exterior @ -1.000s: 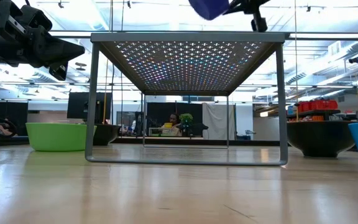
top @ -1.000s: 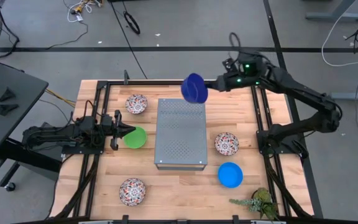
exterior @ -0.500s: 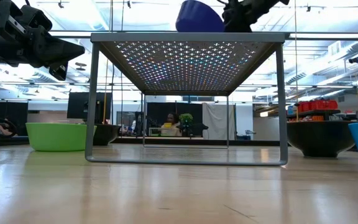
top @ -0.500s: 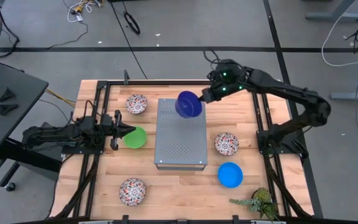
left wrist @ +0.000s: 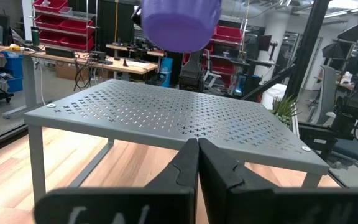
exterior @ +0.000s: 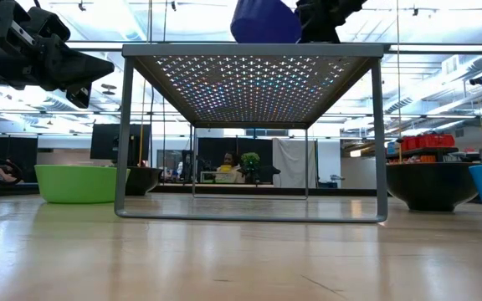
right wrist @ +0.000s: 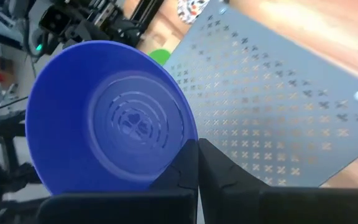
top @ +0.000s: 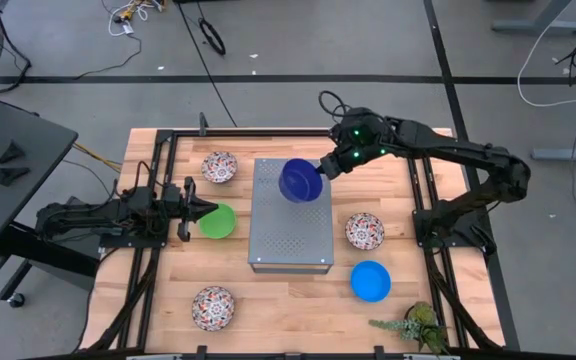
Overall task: Pick & Place Mini bowls
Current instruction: Put the dark blue bowl on the shelf
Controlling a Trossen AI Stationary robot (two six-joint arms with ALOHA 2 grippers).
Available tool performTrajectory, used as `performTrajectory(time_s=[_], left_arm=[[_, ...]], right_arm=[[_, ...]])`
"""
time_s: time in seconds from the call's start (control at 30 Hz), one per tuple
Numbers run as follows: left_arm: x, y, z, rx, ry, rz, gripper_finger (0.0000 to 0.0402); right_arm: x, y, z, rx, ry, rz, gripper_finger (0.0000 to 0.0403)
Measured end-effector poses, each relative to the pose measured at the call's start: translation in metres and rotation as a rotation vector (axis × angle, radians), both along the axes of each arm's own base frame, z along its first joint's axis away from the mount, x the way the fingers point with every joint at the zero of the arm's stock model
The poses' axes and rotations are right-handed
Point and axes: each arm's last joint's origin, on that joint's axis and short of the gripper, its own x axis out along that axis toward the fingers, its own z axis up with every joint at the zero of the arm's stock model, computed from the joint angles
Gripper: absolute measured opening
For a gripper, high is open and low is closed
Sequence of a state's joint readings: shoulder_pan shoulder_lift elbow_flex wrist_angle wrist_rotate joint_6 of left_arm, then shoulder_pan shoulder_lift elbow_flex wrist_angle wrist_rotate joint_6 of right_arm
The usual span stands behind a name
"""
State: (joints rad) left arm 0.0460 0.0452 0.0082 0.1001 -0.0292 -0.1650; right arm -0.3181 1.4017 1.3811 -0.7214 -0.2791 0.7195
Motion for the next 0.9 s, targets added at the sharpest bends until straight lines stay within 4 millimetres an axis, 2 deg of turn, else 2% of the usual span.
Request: performTrajectory(time_s=[0.17, 0.33, 0.6, 0.77, 0.9], left_arm=[[0.000, 0.000, 0.000, 0.000, 0.000, 0.000, 0.0014], [0.000, 0.000, 0.000, 0.000, 0.000, 0.000, 0.0014], [0.000, 0.000, 0.000, 0.000, 0.000, 0.000, 0.0014], [0.000, 0.000, 0.000, 0.000, 0.000, 0.000, 0.0014], [0.000, 0.000, 0.000, 0.000, 0.000, 0.000, 0.0014]], right_arm=[[-0.001, -0.003, -0.001, -0.024, 0.025, -0.055, 0.0000], [0.001, -0.001, 0.001, -0.071, -0.003, -0.007, 0.0000], [0.016, 0.012, 0.018, -0.256, -0.239, 0.223, 0.0000], [0.024, 0.020, 0.035, -0.462, -0.469, 0.418, 0.0000], [0.027, 0.026, 0.043, -0.603, -0.577, 0.533, 0.0000]])
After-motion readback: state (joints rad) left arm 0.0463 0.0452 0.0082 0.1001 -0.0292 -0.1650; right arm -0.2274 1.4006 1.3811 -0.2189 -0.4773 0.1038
